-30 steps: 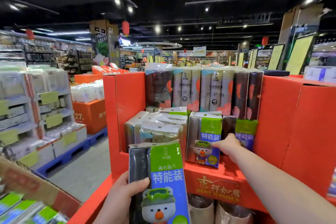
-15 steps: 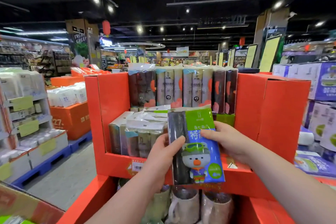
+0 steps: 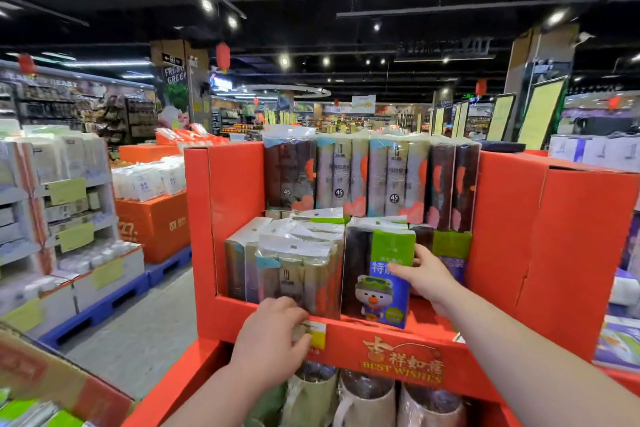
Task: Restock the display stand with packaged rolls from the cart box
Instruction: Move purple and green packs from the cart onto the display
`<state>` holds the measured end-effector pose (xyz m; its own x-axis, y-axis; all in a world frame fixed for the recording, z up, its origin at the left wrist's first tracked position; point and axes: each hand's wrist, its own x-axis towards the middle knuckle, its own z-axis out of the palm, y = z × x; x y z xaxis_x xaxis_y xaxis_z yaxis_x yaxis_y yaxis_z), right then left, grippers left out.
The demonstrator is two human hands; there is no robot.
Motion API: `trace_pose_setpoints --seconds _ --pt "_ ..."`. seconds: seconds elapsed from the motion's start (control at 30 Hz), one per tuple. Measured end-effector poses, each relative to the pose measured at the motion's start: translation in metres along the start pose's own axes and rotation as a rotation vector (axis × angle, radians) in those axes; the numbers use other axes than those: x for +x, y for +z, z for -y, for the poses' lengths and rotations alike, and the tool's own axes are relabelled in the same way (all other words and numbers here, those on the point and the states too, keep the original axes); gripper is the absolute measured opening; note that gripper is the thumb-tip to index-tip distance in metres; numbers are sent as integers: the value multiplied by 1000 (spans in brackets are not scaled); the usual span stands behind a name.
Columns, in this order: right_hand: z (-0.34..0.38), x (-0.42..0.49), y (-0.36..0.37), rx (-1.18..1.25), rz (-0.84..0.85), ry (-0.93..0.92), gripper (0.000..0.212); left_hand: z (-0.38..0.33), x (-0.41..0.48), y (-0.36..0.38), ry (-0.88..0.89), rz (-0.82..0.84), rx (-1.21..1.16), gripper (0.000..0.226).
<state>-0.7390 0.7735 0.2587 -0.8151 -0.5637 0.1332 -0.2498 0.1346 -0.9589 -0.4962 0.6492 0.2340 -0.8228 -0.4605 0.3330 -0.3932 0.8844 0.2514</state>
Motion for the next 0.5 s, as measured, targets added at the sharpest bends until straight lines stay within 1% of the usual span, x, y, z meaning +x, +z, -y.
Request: trace_pose_setpoints --seconds 0.07,0.1,0.17,0.2,0.23,0.33,0.4,0.5 --pt "-5 1 7 -142 -77 33 35 1 1 0 0 4 -5 39" --pt "-6 1 8 -214 -121 54 44 2 2 0 1 9 -2 39" --pt "-8 3 8 -251 -167 124 64 2 2 -1 4 24 4 39" --pt "-8 3 7 -279 -172 144 67 2 2 -1 6 24 3 40" --pt "-6 3 7 -327 -168 140 65 2 2 0 9 19 4 40" --pt "0 4 7 -426 -136 113 48 3 1 1 19 0 5 41" --pt "3 3 7 -453 -136 104 45 3 0 1 33 3 4 42" --pt "3 0 7 -461 -134 121 46 5 0 1 52 -7 3 42"
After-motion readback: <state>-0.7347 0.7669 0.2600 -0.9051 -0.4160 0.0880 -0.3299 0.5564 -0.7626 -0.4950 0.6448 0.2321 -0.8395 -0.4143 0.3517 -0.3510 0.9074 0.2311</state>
